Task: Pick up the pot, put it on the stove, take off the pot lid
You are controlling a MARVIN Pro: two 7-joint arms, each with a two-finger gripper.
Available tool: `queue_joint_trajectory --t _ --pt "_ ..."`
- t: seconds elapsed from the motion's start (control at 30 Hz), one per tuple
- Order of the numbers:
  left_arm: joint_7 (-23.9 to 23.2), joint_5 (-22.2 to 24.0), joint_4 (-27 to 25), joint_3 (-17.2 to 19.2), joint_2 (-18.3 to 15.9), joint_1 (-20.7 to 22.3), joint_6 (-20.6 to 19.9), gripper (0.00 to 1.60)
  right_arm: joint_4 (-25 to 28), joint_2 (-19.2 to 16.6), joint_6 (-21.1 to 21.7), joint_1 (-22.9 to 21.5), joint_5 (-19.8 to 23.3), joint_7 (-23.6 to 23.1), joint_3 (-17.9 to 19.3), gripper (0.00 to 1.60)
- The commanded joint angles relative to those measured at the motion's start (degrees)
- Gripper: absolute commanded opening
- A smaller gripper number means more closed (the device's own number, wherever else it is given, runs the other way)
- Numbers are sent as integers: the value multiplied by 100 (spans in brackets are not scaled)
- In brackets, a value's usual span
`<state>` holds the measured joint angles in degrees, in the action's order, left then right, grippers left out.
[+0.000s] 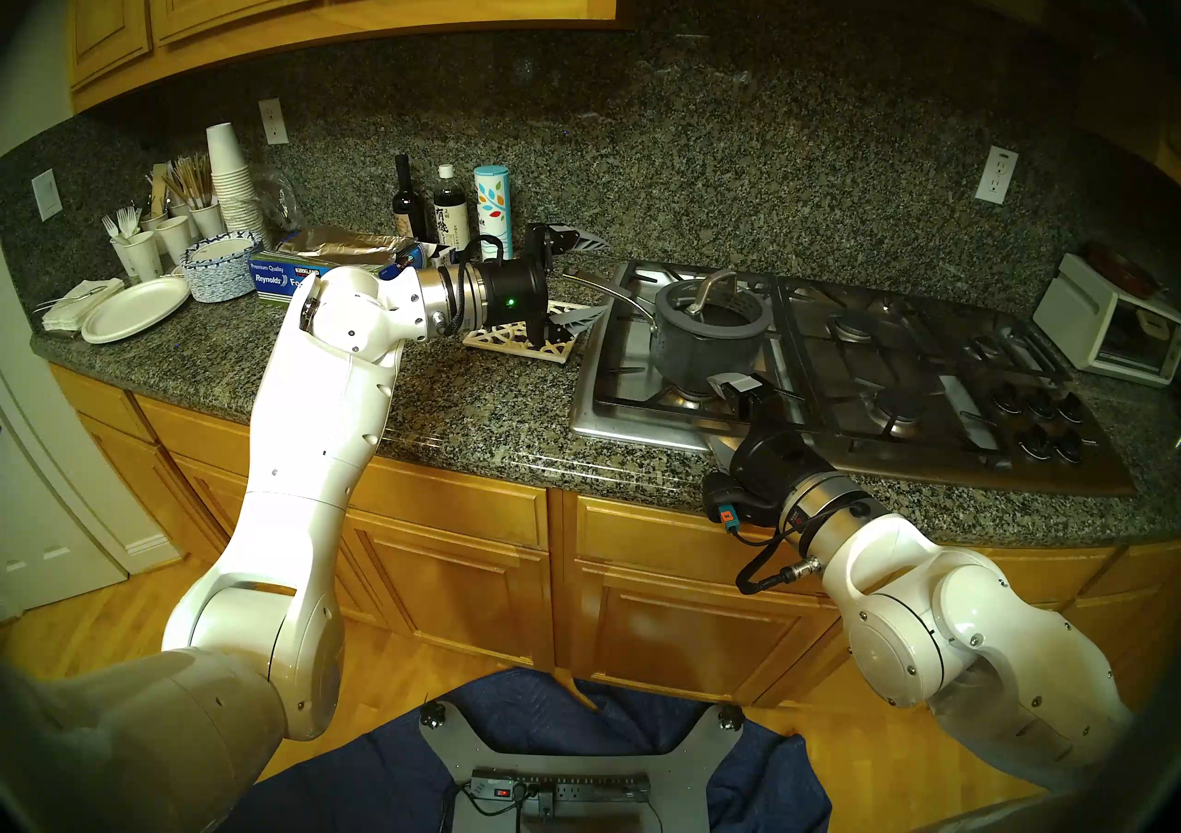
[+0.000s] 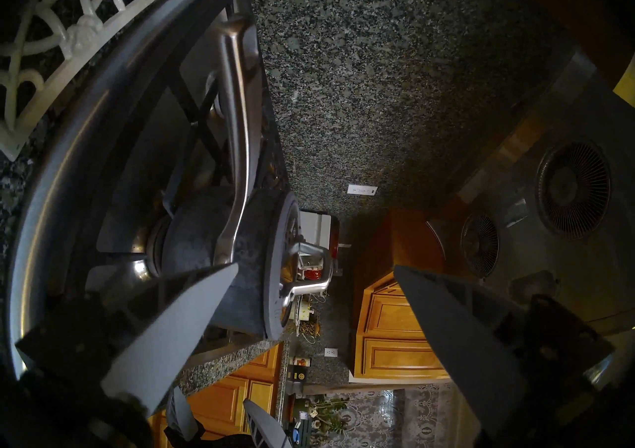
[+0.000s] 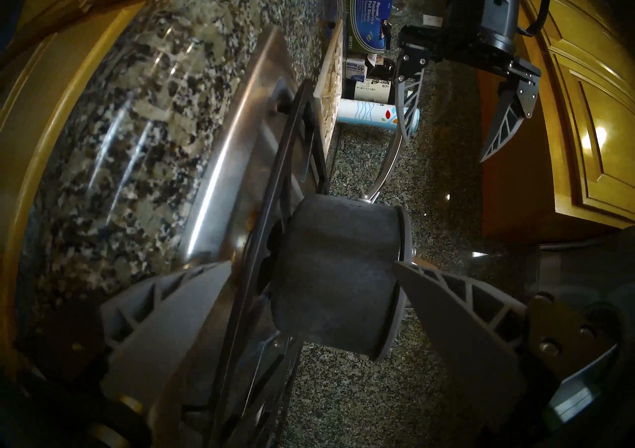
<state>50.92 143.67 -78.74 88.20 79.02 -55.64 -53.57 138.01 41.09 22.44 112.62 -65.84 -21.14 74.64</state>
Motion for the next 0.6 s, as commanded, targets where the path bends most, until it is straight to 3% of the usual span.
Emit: queue_joint_trajectory --t 0.0,0.57 --pt "-24 130 -155 19 29 208 -25 160 199 -61 40 56 -71 182 177 160" --pt "-59 75 -149 30 42 193 -34 160 199 -51 -220 -501 72 473 681 160"
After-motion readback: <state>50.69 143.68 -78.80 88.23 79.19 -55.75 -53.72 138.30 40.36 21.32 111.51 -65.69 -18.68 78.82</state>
